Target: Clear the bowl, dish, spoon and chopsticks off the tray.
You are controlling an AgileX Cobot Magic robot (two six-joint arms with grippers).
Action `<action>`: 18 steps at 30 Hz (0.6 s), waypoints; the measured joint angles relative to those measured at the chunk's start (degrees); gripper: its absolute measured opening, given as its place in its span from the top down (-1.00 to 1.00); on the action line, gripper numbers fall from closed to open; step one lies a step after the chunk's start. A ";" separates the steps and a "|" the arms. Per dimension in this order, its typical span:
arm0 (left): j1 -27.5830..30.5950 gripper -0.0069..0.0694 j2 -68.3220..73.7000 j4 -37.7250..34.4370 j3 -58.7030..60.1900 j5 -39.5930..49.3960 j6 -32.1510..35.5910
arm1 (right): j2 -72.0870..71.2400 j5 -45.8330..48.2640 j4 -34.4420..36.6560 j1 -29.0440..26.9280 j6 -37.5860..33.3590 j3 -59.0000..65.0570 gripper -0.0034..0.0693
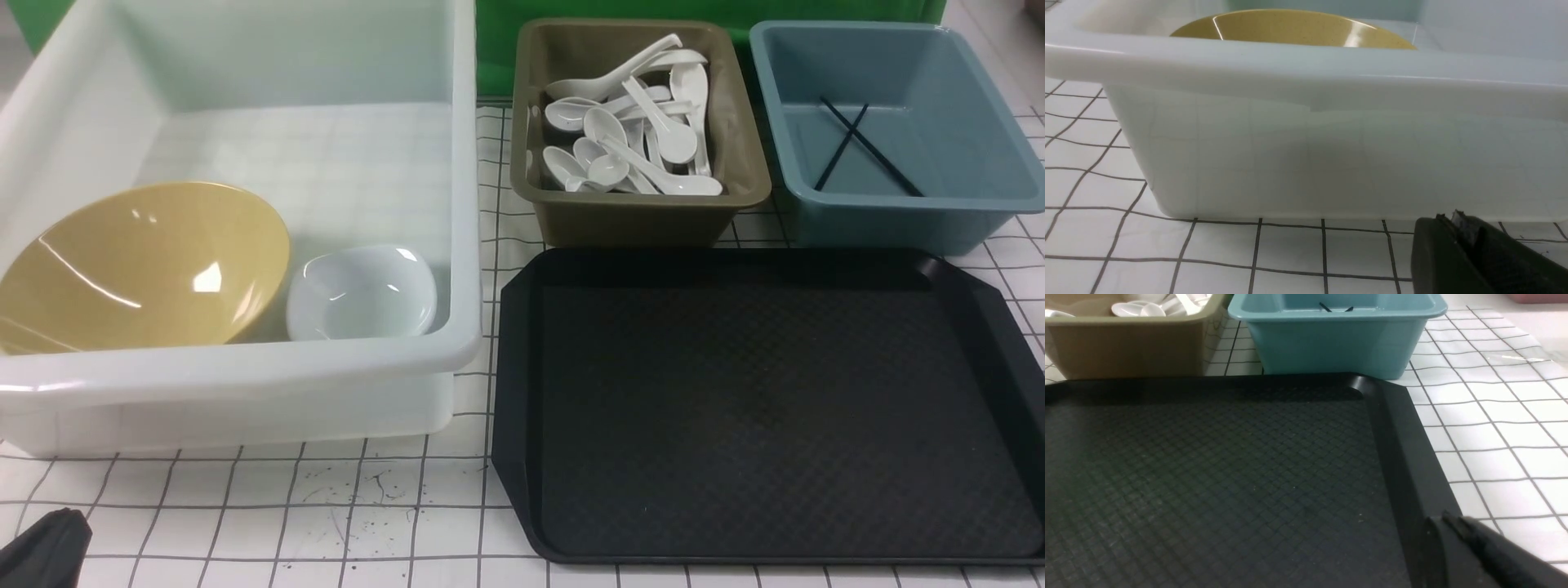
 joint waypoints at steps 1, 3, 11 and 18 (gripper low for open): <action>0.00 0.83 0.00 0.00 0.00 0.00 0.00 | 0.00 0.00 0.00 0.00 0.00 0.00 0.77; 0.00 0.83 0.00 0.00 0.00 0.00 0.01 | 0.00 0.00 0.00 0.00 0.00 0.00 0.76; 0.00 0.83 0.00 -0.16 0.00 0.00 0.01 | 0.00 0.00 0.00 0.00 0.00 0.00 0.75; 0.00 0.83 0.00 -0.16 0.00 0.00 0.01 | 0.00 0.00 0.00 0.00 0.00 0.00 0.72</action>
